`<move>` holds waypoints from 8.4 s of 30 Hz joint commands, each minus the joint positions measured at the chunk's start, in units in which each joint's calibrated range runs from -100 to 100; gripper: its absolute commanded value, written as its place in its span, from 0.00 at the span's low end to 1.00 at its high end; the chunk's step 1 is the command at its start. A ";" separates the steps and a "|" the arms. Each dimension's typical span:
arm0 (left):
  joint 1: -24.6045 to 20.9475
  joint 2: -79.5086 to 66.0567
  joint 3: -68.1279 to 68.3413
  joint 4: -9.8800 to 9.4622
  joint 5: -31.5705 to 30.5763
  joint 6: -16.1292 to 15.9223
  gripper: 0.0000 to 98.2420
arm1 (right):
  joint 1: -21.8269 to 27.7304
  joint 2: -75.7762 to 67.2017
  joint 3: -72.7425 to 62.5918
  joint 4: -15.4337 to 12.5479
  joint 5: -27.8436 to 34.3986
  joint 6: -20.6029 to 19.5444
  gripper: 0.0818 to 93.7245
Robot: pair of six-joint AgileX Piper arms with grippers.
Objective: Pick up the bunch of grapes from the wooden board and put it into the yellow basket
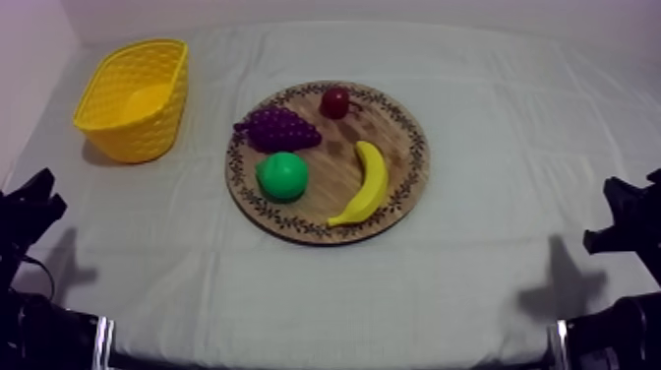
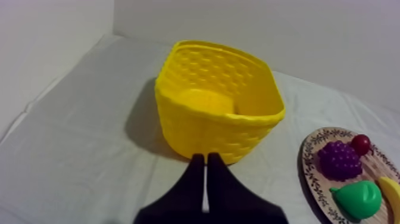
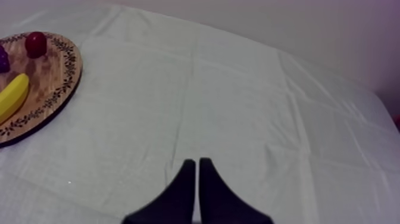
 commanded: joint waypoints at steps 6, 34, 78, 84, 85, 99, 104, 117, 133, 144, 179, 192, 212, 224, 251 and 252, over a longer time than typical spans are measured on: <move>-0.54 -0.03 -0.19 0.06 1.86 -4.06 0.00 | 0.00 -0.02 -0.01 0.00 0.02 0.01 0.00; 3.18 19.05 -19.81 0.03 0.84 -5.28 0.00 | 0.00 -0.02 -0.01 0.00 0.02 0.01 0.00; 14.11 76.68 -78.65 -0.55 10.87 -12.39 0.00 | 0.00 -0.02 -0.01 0.00 0.02 0.01 0.00; 15.07 83.98 -85.33 -0.70 13.38 -13.51 0.00 | 0.00 -0.02 -0.01 0.00 0.02 0.01 0.00; 15.25 85.22 -86.67 -0.71 14.15 -13.77 0.00 | 0.00 -0.02 -0.01 0.00 0.02 0.01 0.00; 19.10 102.06 -106.06 -0.69 24.55 -17.59 0.00 | 0.00 -0.02 -0.01 0.00 0.02 0.01 0.00; 19.95 105.73 -109.02 -0.63 26.38 -18.39 0.00 | 0.00 -0.02 -0.01 0.00 0.02 0.01 0.00; 22.04 110.13 -105.40 -0.98 27.96 -22.27 0.00 | 0.00 -0.02 -0.01 0.00 0.02 0.01 0.00; 29.77 108.47 -94.77 -4.61 31.60 -25.75 0.00 | 0.00 -0.02 -0.01 0.00 0.02 0.01 0.00; 31.03 106.84 -89.58 -4.62 31.91 -26.28 0.00 | 0.00 -0.02 -0.01 0.00 0.02 0.01 0.00; 31.03 108.29 -79.71 -6.23 23.75 -28.42 0.80 | 0.00 -0.02 -0.01 0.00 0.02 0.01 0.00; 31.10 112.07 -78.68 -6.82 19.25 -27.28 0.83 | 0.00 -0.02 -0.01 0.00 0.02 0.01 0.00; 28.86 129.65 -87.86 -7.36 15.22 -25.99 0.83 | 0.00 -0.02 -0.01 0.00 0.02 0.01 0.00; 27.93 137.52 -93.20 -7.16 16.15 -25.57 0.82 | 0.00 -0.02 -0.01 0.00 0.02 0.01 0.00; 28.49 132.53 -86.87 -8.21 10.21 -22.28 0.50 | 0.00 -0.02 -0.01 -0.04 0.02 0.01 0.00; 28.53 131.72 -86.31 -8.38 10.16 -21.93 0.50 | 0.00 -0.02 -0.01 -0.04 0.02 0.01 0.00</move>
